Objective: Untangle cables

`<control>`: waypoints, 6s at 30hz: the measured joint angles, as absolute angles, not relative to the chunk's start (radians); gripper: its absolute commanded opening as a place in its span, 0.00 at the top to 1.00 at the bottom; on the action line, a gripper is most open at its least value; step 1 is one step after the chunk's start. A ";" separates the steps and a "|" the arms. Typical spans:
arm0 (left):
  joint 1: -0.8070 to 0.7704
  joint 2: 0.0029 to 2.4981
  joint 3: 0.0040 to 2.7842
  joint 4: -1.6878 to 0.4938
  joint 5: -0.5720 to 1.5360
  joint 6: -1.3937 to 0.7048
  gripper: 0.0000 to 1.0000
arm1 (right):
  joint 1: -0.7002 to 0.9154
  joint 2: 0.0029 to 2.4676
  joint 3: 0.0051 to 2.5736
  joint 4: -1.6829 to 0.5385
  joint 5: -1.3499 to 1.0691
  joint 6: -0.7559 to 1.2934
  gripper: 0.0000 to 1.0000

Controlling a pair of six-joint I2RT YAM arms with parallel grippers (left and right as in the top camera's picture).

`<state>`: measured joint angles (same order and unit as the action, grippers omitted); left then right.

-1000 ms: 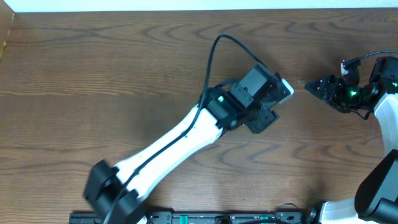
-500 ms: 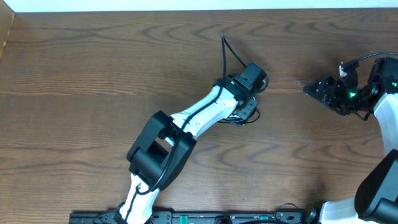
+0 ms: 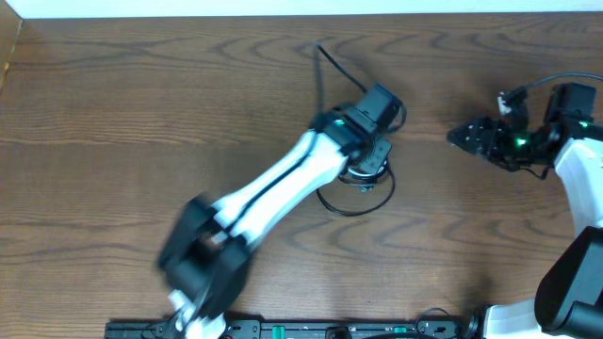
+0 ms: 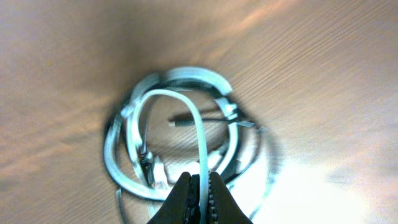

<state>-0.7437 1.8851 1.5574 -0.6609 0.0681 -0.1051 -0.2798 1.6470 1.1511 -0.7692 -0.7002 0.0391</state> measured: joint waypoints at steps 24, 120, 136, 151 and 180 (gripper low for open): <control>-0.472 1.514 1.581 -0.718 0.376 -0.231 0.93 | 0.041 1.647 1.151 -0.729 -0.699 0.013 0.33; -0.367 1.779 1.402 -0.875 0.444 -0.261 0.37 | 0.210 1.936 1.565 -0.935 -0.473 0.004 0.56; -0.453 2.009 1.397 -0.705 0.450 -0.399 0.46 | 0.123 1.919 1.570 -1.009 -0.422 0.030 0.44; -0.516 2.009 1.377 -0.703 0.284 -0.447 0.46 | 0.132 1.919 1.570 -1.018 -0.405 0.034 0.36; -0.591 1.979 1.263 -0.521 0.175 -0.452 0.93 | 0.132 1.919 1.570 -1.023 -0.369 0.034 0.34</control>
